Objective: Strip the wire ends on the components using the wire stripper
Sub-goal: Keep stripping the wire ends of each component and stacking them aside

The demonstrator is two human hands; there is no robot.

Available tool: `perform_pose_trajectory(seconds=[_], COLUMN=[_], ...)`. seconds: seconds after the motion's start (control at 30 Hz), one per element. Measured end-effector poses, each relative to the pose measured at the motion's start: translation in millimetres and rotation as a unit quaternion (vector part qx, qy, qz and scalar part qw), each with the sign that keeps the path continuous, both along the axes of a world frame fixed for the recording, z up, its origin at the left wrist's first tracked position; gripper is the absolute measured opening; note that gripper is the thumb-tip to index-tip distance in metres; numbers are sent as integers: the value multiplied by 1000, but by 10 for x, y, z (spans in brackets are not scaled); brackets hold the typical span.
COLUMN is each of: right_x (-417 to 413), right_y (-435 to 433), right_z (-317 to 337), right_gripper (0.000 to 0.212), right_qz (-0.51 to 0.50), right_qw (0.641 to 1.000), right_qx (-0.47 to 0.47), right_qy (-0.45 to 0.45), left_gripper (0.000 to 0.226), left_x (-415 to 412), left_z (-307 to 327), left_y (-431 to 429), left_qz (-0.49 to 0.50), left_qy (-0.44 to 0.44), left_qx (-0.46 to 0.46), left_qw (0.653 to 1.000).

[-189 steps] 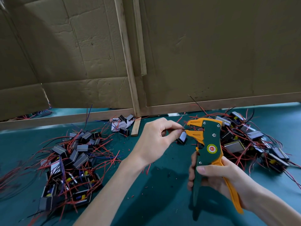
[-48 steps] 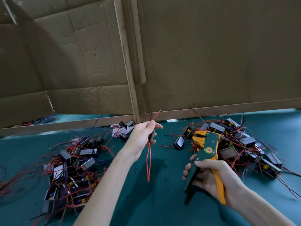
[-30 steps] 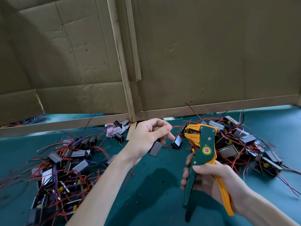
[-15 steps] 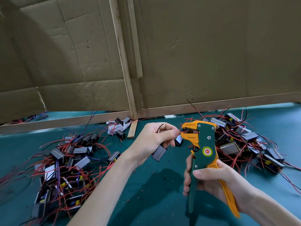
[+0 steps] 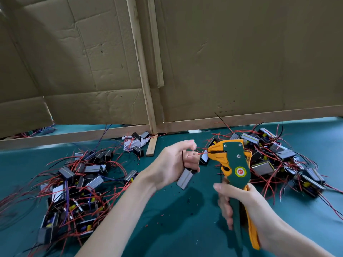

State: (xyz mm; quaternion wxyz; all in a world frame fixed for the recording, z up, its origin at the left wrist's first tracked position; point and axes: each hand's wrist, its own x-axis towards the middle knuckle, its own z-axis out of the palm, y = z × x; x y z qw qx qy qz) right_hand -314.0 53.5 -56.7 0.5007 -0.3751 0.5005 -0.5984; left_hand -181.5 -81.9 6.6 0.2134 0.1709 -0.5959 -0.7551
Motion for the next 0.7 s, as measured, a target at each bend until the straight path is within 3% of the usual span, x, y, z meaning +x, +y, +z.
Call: perform_pose_trajectory(seconds=[0.07,0.17,0.23,0.3,0.4,0.5,0.7], right_x=[-23,-96,-149,-185,-186,-181,-180], right_y=[-24,-94,-129,-149,-158,-133,-88], right_z=[6,18,-12,-33,-26,-6,81], right_gripper=[28,29,39,43,35,18,19], right_qz=[34,96,101,95,77,60,50], right_qw=[998,985,982,981,982,981,984], right_qx=[-14,-46,-53,-45,-18,-19,-29], right_qy=[-53,-139,-153,-162,-171,-184,-167], left_gripper=[12,22,28,41,44,37,17], left_x=[-16,-44,-71,-87,-109,-127,-136], left_z=[-25,-86,-190,-334,-605,-773,-612], left_y=[16,-27,-104,-139,-126,-103,-102], left_qz=[-11,43,102,119,120,142,178], left_qy=[32,-5,-81,-159,-201,-181,-38], left_qx=[41,-5,-138,-283,-355,-378,-301], left_qw=[999,999,982,938,905,897,936])
